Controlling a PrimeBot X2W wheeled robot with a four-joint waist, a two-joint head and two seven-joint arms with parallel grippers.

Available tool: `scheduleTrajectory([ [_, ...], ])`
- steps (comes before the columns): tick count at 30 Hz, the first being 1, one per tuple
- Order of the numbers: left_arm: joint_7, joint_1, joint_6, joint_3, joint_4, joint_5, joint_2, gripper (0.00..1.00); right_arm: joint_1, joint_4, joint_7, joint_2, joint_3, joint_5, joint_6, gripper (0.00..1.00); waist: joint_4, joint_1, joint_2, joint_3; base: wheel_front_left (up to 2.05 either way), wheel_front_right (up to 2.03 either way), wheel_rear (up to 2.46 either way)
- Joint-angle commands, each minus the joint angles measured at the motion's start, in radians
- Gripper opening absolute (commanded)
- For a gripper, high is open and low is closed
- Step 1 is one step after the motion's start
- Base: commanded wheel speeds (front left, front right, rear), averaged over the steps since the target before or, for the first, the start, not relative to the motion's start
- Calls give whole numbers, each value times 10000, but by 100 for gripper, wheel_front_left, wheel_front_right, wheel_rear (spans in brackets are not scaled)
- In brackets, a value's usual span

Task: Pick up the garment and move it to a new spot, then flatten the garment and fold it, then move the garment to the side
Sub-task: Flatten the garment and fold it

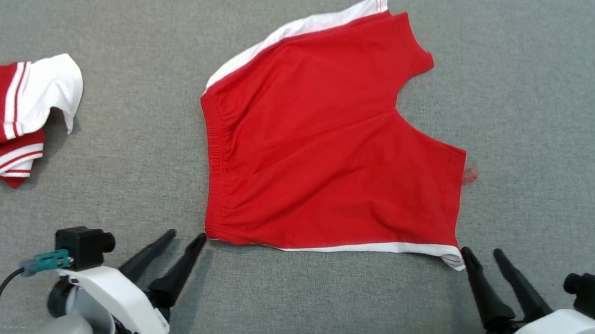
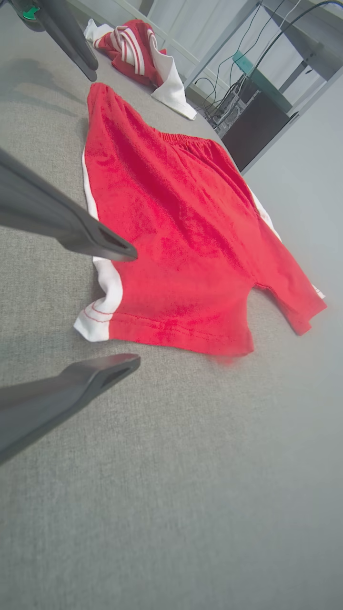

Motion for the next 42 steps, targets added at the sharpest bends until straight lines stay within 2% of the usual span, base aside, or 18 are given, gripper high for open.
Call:
scheduleTrajectory([
  [1, -212, 35, 261, 472, -285, 170, 409, 100, 73, -451, -33, -106, 39, -147, -27, 100, 34, 0, 0, -176, 0, 0, 0],
  [3, -409, 97, 907, 809, -627, 583, 656, 100, 122, -779, -183, -202, -277, -507, -27, 100, 57, 0, 0, -362, 0, 0, 0],
  [4, -534, 158, 1630, 1447, -1078, 1010, 830, 100, 61, -1067, -463, -250, -674, -900, -27, 100, 84, 0, 0, -545, 0, 0, 0],
  [5, -561, 175, 2033, 1831, -1321, 1312, 903, 100, -19, -1172, -669, -292, -896, -1192, -27, 100, 98, 0, 0, -632, 0, 0, 0],
  [8, -577, 220, 2993, 3553, -2272, 2604, 697, 100, -439, -1356, -1456, -366, -1446, -2131, -27, 100, 178, 0, 0, -831, 0, 0, 0],
  [10, -580, 340, 3310, 4328, -2771, 3512, 469, 100, -765, -1339, -1966, -477, -1545, -2802, -27, 100, 229, 0, 0, -971, 0, 0, 0],
  [14, -581, 509, 3516, 5174, -3114, 4929, 169, 100, -1360, -1028, -2758, -677, -1413, -3770, -27, 100, 258, 0, 0, -1225, 0, 0, 0],
  [19, -582, 902, 3409, 5736, -2814, 6009, -243, 100, -1667, -381, -3187, -699, -1418, -4464, -27, 100, 323, 0, 0, -1530, 0, 0, 0],
  [23, -583, 1736, 2986, 6392, -2078, 6652, -720, 100, -1363, 348, -3401, -471, -1500, -4708, -27, 100, 342, 0, 0, -1832, 0, 0, 0],
  [29, -583, 2828, 2111, 7212, -1469, 7252, -1324, 100, -711, 1206, -3483, -303, -1405, -4721, -27, 100, 429, 0, 0, -2255, 0, 0, 0],
  [35, -584, 3656, 1588, 7398, -1239, 7650, -1893, 100, -11, 1494, -3513, -82, -1351, -4698, -27, 100, 548, 0, 0, -2675, 0, 0, 0],
  [42, -584, 3872, 1334, 7446, -1161, 7868, -2295, 100, 630, 1351, -3524, 325, -1310, -4622, -27, 100, 567, 0, 0, -2860, 0, 0, 0],
])
